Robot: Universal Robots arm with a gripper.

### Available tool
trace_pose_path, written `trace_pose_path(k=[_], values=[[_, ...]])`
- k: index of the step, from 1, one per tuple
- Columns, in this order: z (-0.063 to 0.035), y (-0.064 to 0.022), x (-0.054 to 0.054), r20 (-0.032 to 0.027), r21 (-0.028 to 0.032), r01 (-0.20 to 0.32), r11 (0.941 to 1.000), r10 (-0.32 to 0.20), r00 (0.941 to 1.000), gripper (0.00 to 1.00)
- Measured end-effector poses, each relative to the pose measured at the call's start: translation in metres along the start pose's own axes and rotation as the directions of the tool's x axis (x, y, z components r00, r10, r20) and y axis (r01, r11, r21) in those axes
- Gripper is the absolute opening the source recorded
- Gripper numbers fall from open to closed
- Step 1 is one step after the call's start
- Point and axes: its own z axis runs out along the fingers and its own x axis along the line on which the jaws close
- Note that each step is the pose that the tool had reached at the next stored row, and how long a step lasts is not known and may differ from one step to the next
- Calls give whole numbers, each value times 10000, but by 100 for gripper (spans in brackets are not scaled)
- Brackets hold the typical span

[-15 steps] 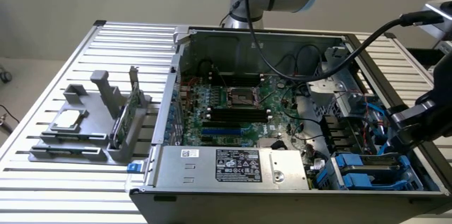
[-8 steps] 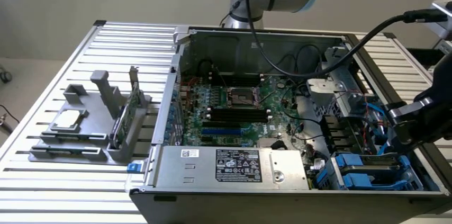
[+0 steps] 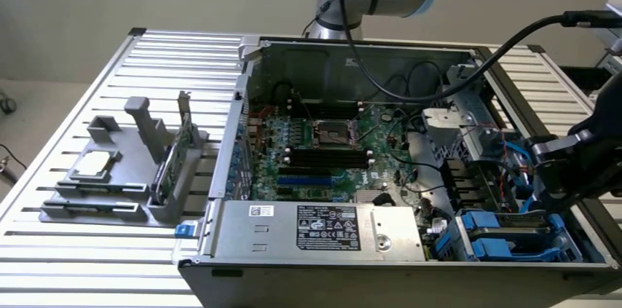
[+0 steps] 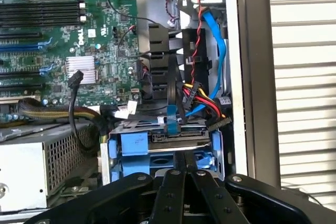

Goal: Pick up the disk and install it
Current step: 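Insert the first disk wire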

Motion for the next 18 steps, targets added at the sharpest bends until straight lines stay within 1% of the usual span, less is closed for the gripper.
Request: trace_pose_path(k=[4,6,9,12,14,18], values=[[1,0,0,-5,43,-620,9981,620,9981,11],[1,0,0,-6,64,-930,9956,930,9957,11],[2,0,0,-6,95,-1394,9902,1394,9902,11],[3,0,0,-4,128,-1863,9824,1863,9825,11],[4,0,0,-2,149,-2167,9761,2168,9762,11],[5,0,0,4,192,-2779,9604,2779,9606,11]])
